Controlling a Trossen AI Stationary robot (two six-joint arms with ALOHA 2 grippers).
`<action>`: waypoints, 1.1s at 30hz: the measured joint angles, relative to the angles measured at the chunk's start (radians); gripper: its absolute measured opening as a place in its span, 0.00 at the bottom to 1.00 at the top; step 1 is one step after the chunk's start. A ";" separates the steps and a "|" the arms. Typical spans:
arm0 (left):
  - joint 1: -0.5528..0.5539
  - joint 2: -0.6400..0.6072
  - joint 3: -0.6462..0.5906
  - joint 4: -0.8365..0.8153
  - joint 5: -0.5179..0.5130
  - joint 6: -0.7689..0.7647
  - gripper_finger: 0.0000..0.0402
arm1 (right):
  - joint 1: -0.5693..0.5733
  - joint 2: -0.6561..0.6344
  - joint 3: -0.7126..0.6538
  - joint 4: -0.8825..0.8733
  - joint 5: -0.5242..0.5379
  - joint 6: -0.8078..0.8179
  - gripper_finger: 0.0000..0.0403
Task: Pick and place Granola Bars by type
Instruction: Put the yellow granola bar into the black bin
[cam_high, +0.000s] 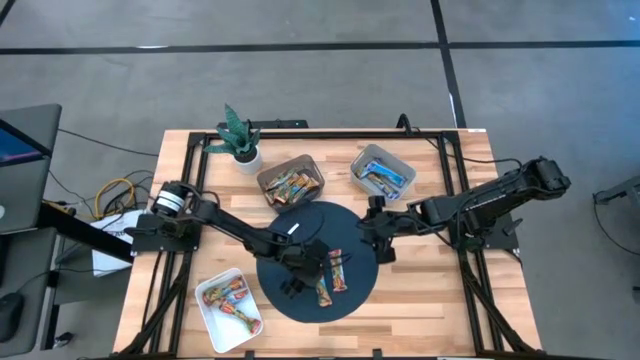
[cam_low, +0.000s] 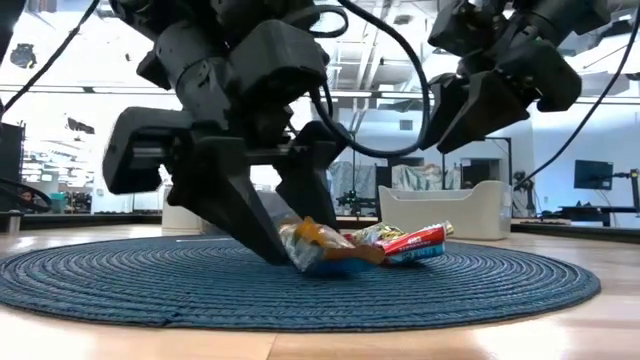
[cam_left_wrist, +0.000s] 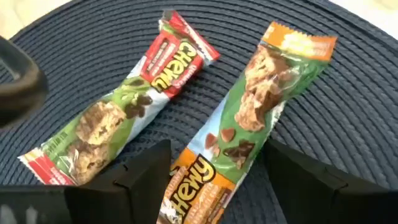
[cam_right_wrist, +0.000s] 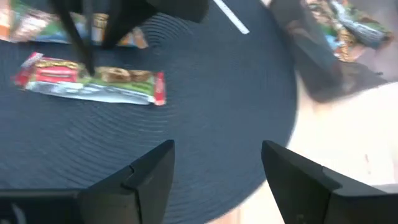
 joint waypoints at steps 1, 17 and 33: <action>0.002 0.002 0.000 0.001 0.001 -0.003 0.62 | 0.000 0.000 0.000 0.001 -0.010 0.000 0.58; 0.004 -0.001 0.002 -0.046 -0.014 -0.041 0.50 | 0.000 0.000 0.000 0.002 -0.019 -0.002 0.58; 0.002 -0.028 0.000 -0.102 -0.016 -0.058 0.25 | 0.000 0.000 0.000 0.002 -0.019 -0.002 0.58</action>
